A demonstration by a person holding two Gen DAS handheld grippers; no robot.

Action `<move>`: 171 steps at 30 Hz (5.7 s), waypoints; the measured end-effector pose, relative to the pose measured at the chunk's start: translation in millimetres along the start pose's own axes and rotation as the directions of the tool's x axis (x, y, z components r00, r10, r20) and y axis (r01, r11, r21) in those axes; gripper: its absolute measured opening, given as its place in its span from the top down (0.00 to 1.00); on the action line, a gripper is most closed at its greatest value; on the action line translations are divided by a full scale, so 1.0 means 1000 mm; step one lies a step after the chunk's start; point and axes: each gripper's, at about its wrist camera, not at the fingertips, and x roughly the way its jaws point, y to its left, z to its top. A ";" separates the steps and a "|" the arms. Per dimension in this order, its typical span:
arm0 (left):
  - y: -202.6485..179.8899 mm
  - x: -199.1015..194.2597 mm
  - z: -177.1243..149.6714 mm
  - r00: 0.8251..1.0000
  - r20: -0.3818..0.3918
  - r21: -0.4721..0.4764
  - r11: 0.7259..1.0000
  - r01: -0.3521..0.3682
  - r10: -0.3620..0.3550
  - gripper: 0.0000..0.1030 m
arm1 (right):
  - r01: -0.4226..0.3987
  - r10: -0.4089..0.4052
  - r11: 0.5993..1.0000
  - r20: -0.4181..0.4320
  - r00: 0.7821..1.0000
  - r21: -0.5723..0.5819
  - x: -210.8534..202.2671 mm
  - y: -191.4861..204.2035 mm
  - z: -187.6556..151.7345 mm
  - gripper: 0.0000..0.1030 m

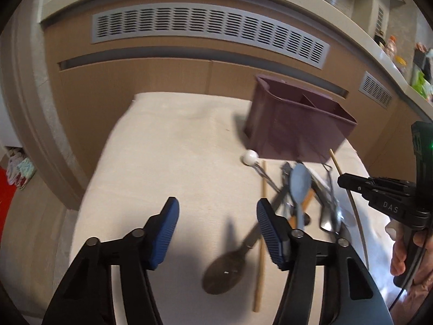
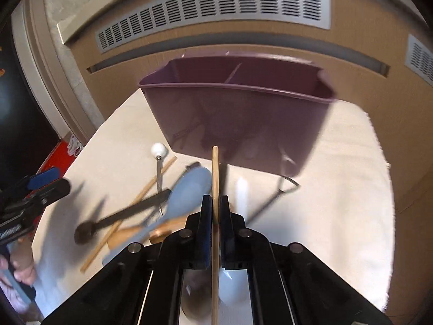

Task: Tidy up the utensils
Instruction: 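Grasp a wooden chopstick with the right tool while the left tool approaches the blue spoon, then grasp the blue plastic spoon with the left tool while the right tool holds the chopstick, then lift the blue spoon and chopstick over the maroon caddy and release both into it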

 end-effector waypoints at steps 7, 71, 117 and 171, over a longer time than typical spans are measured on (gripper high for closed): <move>-0.047 0.027 0.013 0.985 -0.143 0.216 0.969 0.121 -0.091 0.63 | 0.018 -0.018 0.999 -0.010 1.000 0.050 -0.031 -0.031 -0.032 0.96; -0.075 0.093 0.032 0.800 -0.600 0.239 0.949 0.208 -0.024 0.90 | -0.072 0.073 0.987 0.001 0.997 0.142 -0.054 -0.023 -0.082 0.96; -0.111 0.064 0.031 0.986 -0.153 0.145 0.985 0.090 -0.067 0.66 | -0.048 0.039 0.992 0.076 0.996 0.116 -0.064 -0.022 -0.080 0.96; -0.072 0.023 0.122 0.972 0.207 -0.019 0.993 0.115 -0.109 0.40 | 0.139 -0.128 0.990 0.366 0.922 -0.004 -0.059 -0.031 0.064 0.43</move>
